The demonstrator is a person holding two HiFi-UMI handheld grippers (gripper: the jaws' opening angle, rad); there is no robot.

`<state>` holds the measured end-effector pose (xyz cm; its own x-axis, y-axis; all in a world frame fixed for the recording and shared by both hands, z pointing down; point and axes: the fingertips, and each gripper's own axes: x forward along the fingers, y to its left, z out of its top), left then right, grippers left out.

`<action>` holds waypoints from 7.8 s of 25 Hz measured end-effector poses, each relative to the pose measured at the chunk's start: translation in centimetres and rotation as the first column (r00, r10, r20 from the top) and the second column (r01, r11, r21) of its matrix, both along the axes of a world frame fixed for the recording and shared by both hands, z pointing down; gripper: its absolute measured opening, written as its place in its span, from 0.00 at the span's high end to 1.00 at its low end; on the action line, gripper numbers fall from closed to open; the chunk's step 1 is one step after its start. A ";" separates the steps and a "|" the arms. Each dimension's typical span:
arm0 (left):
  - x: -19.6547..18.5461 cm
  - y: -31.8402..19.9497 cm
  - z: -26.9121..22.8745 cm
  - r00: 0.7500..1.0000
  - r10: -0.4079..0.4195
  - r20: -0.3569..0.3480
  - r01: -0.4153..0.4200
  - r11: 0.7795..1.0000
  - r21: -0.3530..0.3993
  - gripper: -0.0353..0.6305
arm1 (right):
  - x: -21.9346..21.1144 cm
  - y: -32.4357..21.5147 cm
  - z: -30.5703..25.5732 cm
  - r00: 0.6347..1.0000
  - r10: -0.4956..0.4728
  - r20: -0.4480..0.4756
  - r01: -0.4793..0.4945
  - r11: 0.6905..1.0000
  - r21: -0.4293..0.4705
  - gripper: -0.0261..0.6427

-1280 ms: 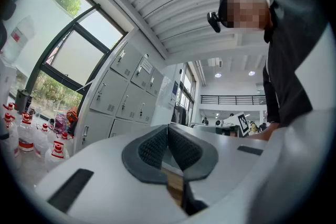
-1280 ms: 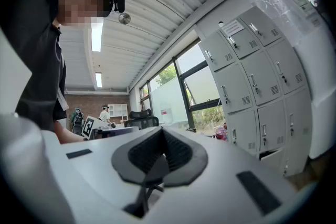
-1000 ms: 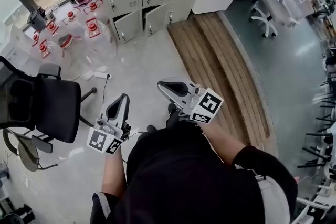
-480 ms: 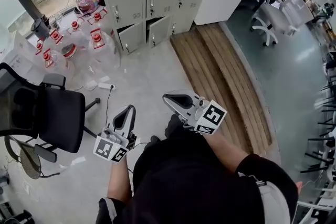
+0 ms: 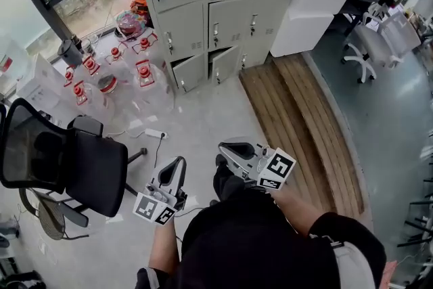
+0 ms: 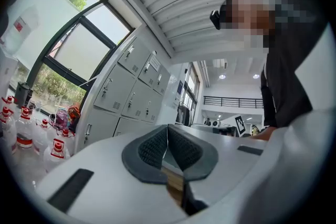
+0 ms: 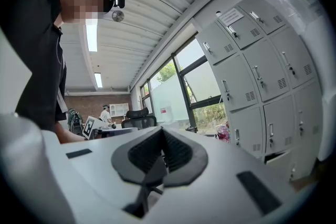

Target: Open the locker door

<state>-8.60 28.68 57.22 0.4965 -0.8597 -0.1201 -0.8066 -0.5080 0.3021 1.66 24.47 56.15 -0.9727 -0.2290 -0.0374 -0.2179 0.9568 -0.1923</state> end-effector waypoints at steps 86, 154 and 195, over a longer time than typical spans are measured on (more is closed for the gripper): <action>-30.4 -57.9 -48.8 0.894 -0.103 0.437 -0.151 0.847 0.509 0.92 | -30.4 -60.2 -57.1 0.996 0.075 0.046 -0.087 0.805 0.586 0.74; -24.8 -56.0 -48.8 0.875 -0.066 0.479 -0.192 0.862 0.469 0.92 | -28.2 -58.8 -58.0 0.999 -0.030 0.018 0.019 0.900 0.435 0.89; -17.9 -53.8 -47.8 0.874 -0.050 0.482 -0.194 0.875 0.443 0.92 | -18.6 -54.2 -57.6 0.963 -0.270 -0.015 0.253 0.880 0.402 0.88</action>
